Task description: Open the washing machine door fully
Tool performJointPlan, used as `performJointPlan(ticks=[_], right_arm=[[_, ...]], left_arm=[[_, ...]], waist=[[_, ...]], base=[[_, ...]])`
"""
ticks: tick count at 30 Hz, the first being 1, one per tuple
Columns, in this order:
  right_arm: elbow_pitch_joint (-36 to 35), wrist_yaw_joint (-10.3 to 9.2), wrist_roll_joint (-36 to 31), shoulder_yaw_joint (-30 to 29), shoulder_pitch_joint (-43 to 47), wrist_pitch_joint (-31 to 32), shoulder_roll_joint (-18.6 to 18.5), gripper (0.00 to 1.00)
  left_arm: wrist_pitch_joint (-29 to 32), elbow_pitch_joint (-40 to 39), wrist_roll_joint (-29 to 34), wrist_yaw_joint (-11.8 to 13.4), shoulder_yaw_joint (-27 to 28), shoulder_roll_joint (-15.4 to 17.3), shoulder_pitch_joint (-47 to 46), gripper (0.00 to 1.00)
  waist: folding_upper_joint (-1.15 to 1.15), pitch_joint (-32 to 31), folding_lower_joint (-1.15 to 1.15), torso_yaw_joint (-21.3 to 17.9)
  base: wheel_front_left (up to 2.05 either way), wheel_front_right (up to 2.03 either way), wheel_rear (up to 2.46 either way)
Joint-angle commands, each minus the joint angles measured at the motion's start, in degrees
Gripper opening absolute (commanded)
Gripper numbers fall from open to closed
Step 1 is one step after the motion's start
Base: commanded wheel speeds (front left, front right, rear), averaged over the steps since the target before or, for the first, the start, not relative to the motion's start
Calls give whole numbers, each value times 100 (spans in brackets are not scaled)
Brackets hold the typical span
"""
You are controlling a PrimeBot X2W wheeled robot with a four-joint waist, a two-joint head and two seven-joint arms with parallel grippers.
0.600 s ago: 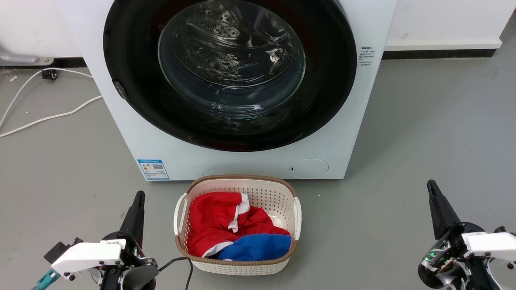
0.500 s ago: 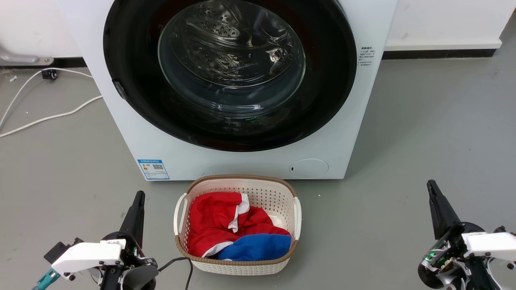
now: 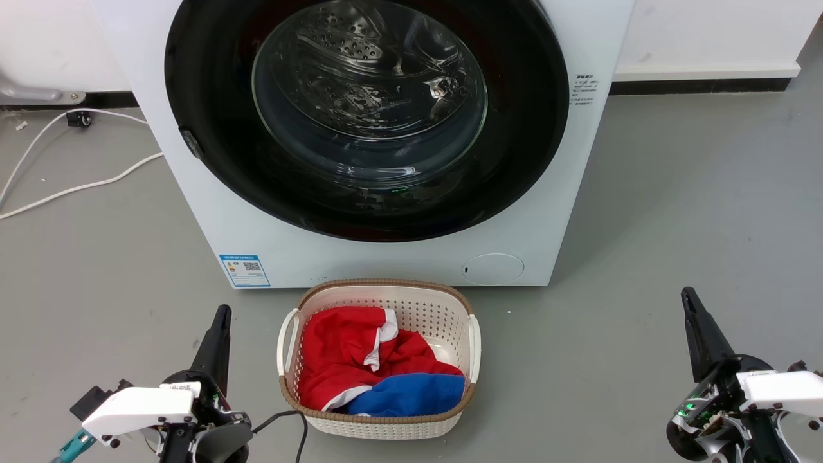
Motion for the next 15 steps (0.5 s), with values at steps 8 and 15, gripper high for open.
performJointPlan(ticks=[8, 15], right_arm=[[129, -4, -21, 5, 130, -25, 13, 100], [84, -4, -278, -84, 219, -230, 15, 100]], left_arm=[[-28, 125, 8, 3, -32, -18, 124, 100], [-236, -15, 311, 9, -49, -16, 185, 100]], waist=[[0, 1, 0, -1], [0, 5, 0, -3]], base=[[0, 0, 0], [0, 0, 0]])
